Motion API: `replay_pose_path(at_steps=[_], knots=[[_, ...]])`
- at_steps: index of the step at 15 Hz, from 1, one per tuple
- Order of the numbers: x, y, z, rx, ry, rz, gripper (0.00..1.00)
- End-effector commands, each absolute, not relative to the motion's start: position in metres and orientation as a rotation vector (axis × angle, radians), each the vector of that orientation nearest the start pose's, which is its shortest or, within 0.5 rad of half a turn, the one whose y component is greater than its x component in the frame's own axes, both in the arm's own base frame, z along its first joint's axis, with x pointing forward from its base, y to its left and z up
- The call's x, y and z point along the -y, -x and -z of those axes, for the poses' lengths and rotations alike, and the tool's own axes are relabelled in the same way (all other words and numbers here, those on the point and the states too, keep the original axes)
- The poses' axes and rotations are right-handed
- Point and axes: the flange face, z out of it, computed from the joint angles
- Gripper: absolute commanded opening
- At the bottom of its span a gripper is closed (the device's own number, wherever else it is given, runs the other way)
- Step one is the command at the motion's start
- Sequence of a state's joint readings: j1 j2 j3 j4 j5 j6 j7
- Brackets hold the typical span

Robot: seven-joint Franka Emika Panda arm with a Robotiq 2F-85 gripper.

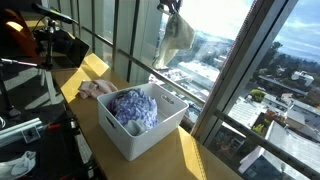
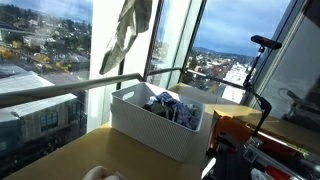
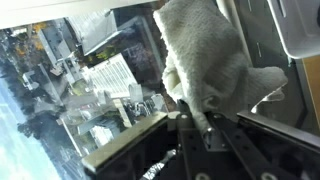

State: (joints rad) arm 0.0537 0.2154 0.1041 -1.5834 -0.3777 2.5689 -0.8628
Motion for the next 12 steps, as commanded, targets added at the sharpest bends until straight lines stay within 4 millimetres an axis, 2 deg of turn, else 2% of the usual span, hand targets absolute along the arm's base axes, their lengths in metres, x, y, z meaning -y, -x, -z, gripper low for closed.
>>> replay_pose_path(at_steps=[1,3,5,8,12], knots=[[-0.053,-0.672,-0.617,-1.389,-2.03,-0.787,0.03],[-0.032,-0.667,-0.601,-1.373,-2.052,-0.738,0.03],[-0.03,-0.657,-0.57,-1.374,-2.103,-0.68,0.03],[-0.037,-0.64,-0.509,-1.415,-2.159,-0.567,0.03],[-0.014,-0.617,-0.424,-1.463,-2.199,-0.352,0.03]])
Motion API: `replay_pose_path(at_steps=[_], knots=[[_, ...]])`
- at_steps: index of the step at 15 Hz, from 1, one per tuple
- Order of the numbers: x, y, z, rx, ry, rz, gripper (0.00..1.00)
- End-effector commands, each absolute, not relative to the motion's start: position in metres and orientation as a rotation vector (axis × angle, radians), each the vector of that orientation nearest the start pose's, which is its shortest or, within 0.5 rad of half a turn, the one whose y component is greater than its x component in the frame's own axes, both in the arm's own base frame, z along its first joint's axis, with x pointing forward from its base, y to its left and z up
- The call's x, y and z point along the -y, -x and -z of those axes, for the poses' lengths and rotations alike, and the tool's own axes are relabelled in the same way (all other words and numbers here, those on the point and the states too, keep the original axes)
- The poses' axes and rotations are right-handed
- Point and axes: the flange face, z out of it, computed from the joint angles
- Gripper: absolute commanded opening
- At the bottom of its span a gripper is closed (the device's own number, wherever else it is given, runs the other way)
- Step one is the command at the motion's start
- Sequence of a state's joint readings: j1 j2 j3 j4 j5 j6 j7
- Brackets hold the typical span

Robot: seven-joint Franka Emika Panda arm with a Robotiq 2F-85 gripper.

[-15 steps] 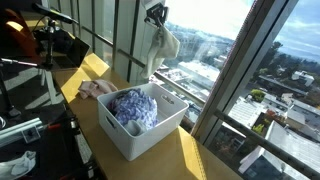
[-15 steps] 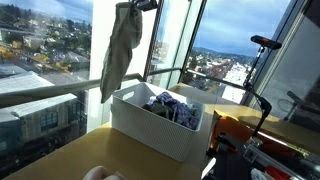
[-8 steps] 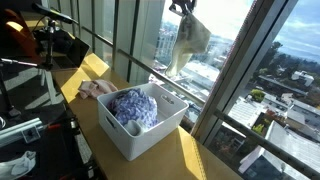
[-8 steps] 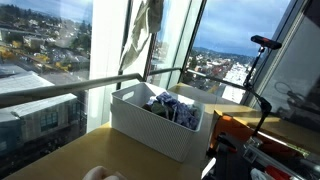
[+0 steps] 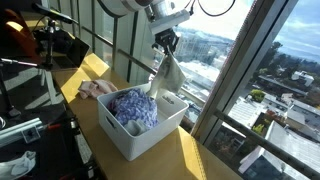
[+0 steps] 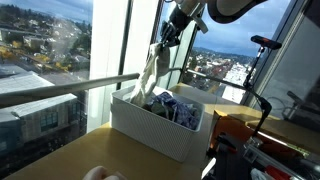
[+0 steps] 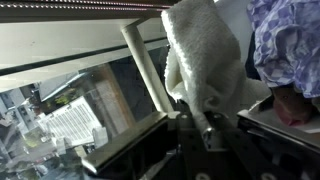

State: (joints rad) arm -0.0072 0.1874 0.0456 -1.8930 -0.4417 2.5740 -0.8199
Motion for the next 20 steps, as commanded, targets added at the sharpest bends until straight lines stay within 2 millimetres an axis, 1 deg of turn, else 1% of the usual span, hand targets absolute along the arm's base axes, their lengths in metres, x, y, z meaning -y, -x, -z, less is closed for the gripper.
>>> replay_pose_path(at_steps=[1,2,3,4,6,7,8,10,11,12,13,15,16,17,19,20], knots=[[-0.01,-0.612,-0.406,1.994,2.984,0.411,0.03],[-0.009,-0.606,-0.391,1.998,2.984,0.359,0.12],[-0.009,-0.602,-0.38,2.0,2.981,0.317,0.37],[-0.013,-0.591,-0.377,1.998,2.983,0.289,0.37],[-0.02,-0.585,-0.373,1.992,2.98,0.269,0.5],[-0.025,-0.584,-0.376,1.993,2.978,0.275,0.56],[-0.034,-0.579,-0.382,2.0,2.971,0.287,0.65],[-0.05,-0.575,-0.393,2.025,2.955,0.323,0.77],[-0.059,-0.574,-0.4,2.035,2.946,0.349,0.86],[-0.071,-0.572,-0.409,2.041,2.931,0.377,0.92],[-0.087,-0.569,-0.415,2.049,2.911,0.41,1.0],[-0.115,-0.568,-0.422,2.07,2.874,0.463,1.0],[-0.131,-0.568,-0.421,2.057,2.854,0.483,1.0],[-0.145,-0.569,-0.422,2.036,2.831,0.501,1.0],[-0.175,-0.567,-0.417,1.962,2.773,0.537,1.0],[-0.195,-0.564,-0.417,1.919,2.744,0.543,1.0]])
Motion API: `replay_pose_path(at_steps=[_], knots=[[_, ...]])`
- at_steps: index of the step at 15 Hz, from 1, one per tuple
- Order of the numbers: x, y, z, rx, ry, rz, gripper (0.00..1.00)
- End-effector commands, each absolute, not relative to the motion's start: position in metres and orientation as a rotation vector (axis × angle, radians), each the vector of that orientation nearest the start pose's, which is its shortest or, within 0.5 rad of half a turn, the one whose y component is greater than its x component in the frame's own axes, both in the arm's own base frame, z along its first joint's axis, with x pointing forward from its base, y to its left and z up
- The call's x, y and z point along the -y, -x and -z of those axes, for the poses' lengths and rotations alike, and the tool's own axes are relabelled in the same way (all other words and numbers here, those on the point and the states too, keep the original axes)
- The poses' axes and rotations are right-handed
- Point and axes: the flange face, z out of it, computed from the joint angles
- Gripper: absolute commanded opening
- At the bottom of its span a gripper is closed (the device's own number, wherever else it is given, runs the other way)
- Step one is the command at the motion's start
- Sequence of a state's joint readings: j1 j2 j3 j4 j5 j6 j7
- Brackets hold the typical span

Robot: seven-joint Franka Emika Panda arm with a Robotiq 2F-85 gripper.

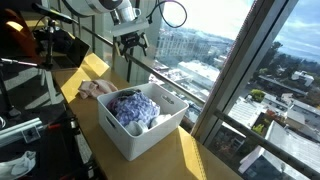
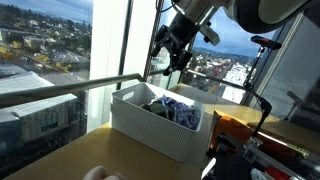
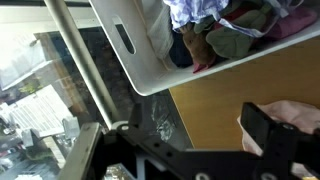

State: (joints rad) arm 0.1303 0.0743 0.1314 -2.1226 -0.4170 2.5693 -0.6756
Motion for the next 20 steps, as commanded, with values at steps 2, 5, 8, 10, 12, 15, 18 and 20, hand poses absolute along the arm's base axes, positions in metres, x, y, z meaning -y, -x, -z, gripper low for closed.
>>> replay_pose_path(at_steps=[2,5,8,10,12,15,18,20], knots=[[-0.223,-0.566,-0.404,1.828,2.681,0.54,1.0],[-0.268,-0.57,-0.372,1.734,2.604,0.5,1.0],[-0.31,-0.573,-0.335,1.737,2.537,0.445,1.0],[-0.327,-0.574,-0.305,1.759,2.505,0.393,1.0],[-0.334,-0.574,-0.276,1.768,2.482,0.336,1.0],[-0.337,-0.572,-0.24,1.762,2.468,0.26,1.0],[-0.339,-0.572,-0.212,1.753,2.463,0.205,1.0],[-0.343,-0.572,-0.193,1.743,2.459,0.168,1.0]])
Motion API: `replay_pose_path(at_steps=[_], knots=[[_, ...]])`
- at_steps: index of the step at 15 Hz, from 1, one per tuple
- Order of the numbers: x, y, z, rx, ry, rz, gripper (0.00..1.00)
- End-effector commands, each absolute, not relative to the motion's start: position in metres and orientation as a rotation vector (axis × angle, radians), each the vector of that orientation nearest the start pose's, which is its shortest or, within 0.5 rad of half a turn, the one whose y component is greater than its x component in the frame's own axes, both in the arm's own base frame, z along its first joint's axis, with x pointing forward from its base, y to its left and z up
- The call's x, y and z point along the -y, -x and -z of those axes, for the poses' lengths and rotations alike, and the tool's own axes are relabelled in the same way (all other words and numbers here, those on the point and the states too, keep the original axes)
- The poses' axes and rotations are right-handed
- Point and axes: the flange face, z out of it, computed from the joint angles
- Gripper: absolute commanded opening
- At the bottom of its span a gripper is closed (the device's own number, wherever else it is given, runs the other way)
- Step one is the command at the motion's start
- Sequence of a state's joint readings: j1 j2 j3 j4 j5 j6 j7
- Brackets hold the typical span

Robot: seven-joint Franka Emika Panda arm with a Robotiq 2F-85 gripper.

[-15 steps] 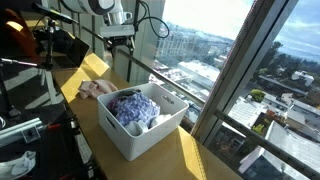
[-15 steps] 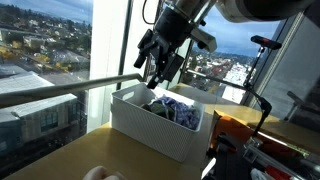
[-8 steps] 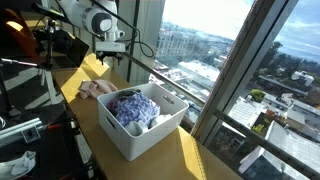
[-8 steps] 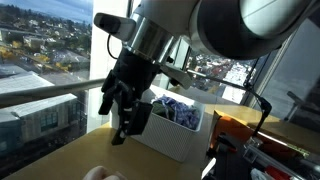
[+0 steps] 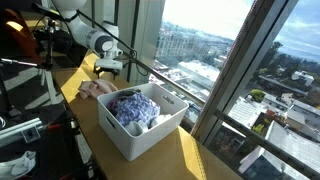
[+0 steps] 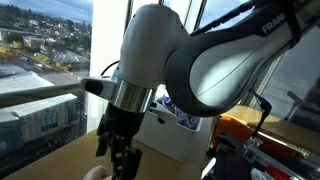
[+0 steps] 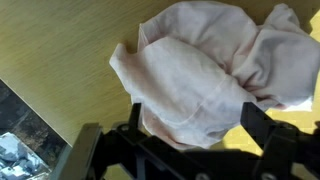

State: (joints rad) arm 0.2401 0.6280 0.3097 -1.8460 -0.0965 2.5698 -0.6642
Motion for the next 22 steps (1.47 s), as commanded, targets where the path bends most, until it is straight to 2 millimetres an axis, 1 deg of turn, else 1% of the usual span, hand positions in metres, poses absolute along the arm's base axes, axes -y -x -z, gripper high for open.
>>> replay_pose_path(at_steps=[1,4,8,11,12,13,14,17,18,20,22], knots=[[-0.346,-0.571,-0.185,1.743,2.455,0.153,1.0],[-0.359,-0.56,-0.157,1.768,2.432,0.098,1.0],[-0.38,-0.535,-0.116,1.855,2.384,0.012,1.0],[-0.387,-0.527,-0.095,1.9,2.366,-0.031,1.0],[-0.387,-0.528,-0.094,1.907,2.366,-0.034,0.76],[-0.385,-0.531,-0.092,1.912,2.369,-0.038,0.74],[-0.382,-0.533,-0.092,1.911,2.374,-0.044,0.68],[-0.374,-0.542,-0.095,1.899,2.393,-0.048,0.43],[-0.371,-0.546,-0.097,1.892,2.4,-0.044,0.36],[-0.359,-0.558,-0.108,1.867,2.425,-0.025,0.21],[-0.339,-0.574,-0.128,1.836,2.466,0.008,0.06]])
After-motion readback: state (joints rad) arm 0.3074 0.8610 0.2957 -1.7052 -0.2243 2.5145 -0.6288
